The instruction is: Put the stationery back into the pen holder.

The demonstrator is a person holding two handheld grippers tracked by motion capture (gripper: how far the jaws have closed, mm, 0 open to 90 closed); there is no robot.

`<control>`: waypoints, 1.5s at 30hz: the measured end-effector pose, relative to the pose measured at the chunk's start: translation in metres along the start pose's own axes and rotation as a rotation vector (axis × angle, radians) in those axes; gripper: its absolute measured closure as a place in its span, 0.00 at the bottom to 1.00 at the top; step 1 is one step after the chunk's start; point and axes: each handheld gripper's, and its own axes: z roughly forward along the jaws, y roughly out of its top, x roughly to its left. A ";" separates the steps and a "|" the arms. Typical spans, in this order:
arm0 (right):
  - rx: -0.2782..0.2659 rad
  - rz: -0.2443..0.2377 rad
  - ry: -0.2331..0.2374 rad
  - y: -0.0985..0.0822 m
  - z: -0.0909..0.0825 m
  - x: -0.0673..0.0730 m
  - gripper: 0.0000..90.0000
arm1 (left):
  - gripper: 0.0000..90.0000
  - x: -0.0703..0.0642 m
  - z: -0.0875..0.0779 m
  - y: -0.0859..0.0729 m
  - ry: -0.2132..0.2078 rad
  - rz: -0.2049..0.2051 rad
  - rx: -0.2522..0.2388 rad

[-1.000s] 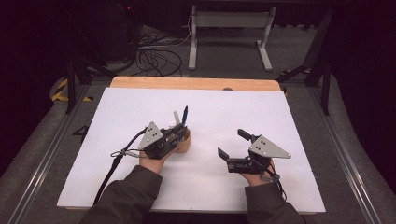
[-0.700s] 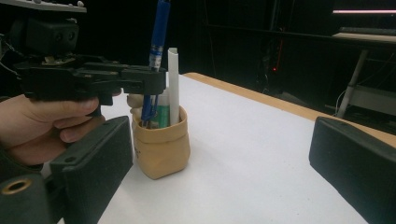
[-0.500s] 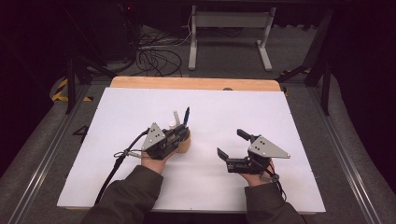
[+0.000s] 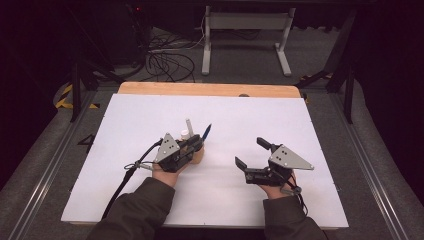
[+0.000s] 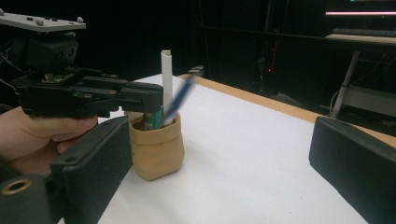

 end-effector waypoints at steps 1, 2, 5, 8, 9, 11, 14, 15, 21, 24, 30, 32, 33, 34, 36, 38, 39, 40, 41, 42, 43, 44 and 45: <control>-0.001 0.000 0.000 0.000 0.000 0.000 0.08 | 0.86 0.000 0.000 0.000 -0.001 0.000 -0.001; 0.000 0.001 0.000 0.000 0.000 0.000 0.08 | 0.86 0.000 0.000 0.000 -0.001 0.000 -0.001; -0.001 0.002 0.001 0.000 0.000 0.000 0.08 | 0.85 0.001 0.000 0.000 -0.002 -0.001 -0.002; 0.001 0.000 0.002 0.000 0.001 0.000 0.08 | 0.80 0.001 -0.001 0.001 -0.009 -0.012 0.000; 0.001 0.000 0.003 -0.001 0.001 0.000 0.08 | 0.79 0.001 -0.001 0.001 -0.010 -0.021 0.001; 0.002 -0.001 0.002 -0.001 0.001 -0.001 0.08 | 0.76 0.003 -0.001 0.002 -0.008 -0.024 0.001; 0.004 0.003 -0.002 -0.001 0.000 -0.002 0.08 | 0.74 0.003 -0.002 0.002 -0.013 -0.041 0.007; 0.003 0.004 -0.002 -0.002 0.000 -0.002 0.08 | 0.73 0.003 -0.002 0.002 -0.013 -0.044 0.007; 0.002 0.008 -0.008 -0.002 0.000 -0.003 0.08 | 0.69 0.004 -0.003 0.004 -0.011 -0.057 0.006; 0.003 0.009 -0.006 -0.002 0.000 -0.004 0.08 | 0.68 0.004 -0.004 0.004 -0.010 -0.060 0.003; 0.004 0.012 -0.008 -0.003 0.000 -0.004 0.08 | 0.64 0.005 -0.005 0.006 -0.011 -0.056 -0.010; 0.004 0.012 -0.010 -0.003 0.000 -0.005 0.08 | 0.62 0.005 -0.006 0.007 -0.012 -0.059 -0.013; 0.003 0.012 -0.011 -0.003 -0.001 -0.005 0.08 | 0.60 0.005 -0.006 0.007 -0.011 -0.058 -0.015; 0.004 0.012 -0.011 -0.003 -0.001 -0.005 0.08 | 0.59 0.006 -0.006 0.008 -0.010 -0.058 -0.016; 0.003 0.012 -0.012 -0.003 -0.001 -0.005 0.08 | 0.58 0.006 -0.006 0.008 -0.010 -0.064 -0.016; 0.000 0.011 -0.012 -0.003 -0.001 -0.006 0.08 | 0.57 0.006 -0.007 0.008 -0.014 -0.069 -0.018; -0.001 0.011 -0.013 -0.003 -0.001 -0.006 0.08 | 0.57 0.006 -0.007 0.009 -0.015 -0.068 -0.022; 0.000 0.013 -0.014 -0.003 -0.001 -0.006 0.08 | 0.56 0.007 -0.007 0.009 -0.015 -0.068 -0.025; -0.001 0.013 -0.013 -0.003 -0.001 -0.006 0.08 | 0.55 0.006 -0.008 0.009 -0.021 -0.071 -0.026; -0.001 0.013 -0.014 -0.003 -0.001 -0.006 0.08 | 0.54 0.006 -0.008 0.010 -0.028 -0.074 -0.025; -0.001 0.012 -0.015 -0.003 -0.002 -0.006 0.08 | 0.53 0.006 -0.008 0.010 -0.028 -0.067 -0.027; 0.000 0.013 -0.015 -0.003 -0.002 -0.006 0.08 | 0.52 0.006 -0.009 0.011 -0.030 -0.068 -0.027; 0.000 0.014 -0.015 -0.003 -0.002 -0.007 0.08 | 0.51 0.005 -0.009 0.011 -0.034 -0.073 -0.030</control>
